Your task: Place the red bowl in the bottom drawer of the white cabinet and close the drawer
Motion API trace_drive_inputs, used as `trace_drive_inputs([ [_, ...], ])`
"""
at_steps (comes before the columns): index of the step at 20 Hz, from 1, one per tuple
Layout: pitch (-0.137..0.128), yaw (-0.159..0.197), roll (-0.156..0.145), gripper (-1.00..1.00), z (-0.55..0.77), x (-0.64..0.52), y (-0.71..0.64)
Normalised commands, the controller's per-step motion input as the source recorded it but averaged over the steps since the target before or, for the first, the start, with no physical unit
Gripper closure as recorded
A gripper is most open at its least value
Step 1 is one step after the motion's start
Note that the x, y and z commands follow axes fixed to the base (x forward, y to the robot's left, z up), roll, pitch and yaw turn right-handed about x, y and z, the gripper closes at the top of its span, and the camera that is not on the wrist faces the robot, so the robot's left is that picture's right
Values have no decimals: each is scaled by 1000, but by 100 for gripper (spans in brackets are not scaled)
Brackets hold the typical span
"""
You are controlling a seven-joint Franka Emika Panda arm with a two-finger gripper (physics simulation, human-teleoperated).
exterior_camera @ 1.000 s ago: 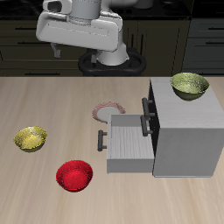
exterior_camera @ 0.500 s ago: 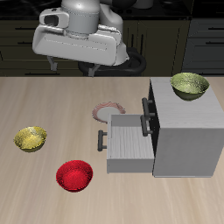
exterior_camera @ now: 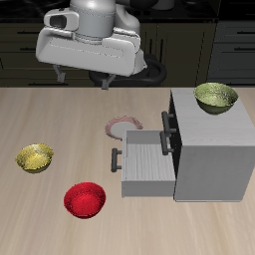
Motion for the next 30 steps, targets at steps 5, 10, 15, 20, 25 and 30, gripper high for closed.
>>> trace_drive_inputs([
  [5, -21, 2, 5, -100, 107, 118, 42],
  [10, 12, 22, 9, -100, -260, 261, 58],
  [15, 26, -10, -4, -100, -292, 189, -12],
  [20, 43, 0, 3, -100, -225, 128, 9],
  [25, 42, -14, 6, -100, -201, 62, -48],
  [30, 22, 29, -12, -100, -237, 38, -115],
])
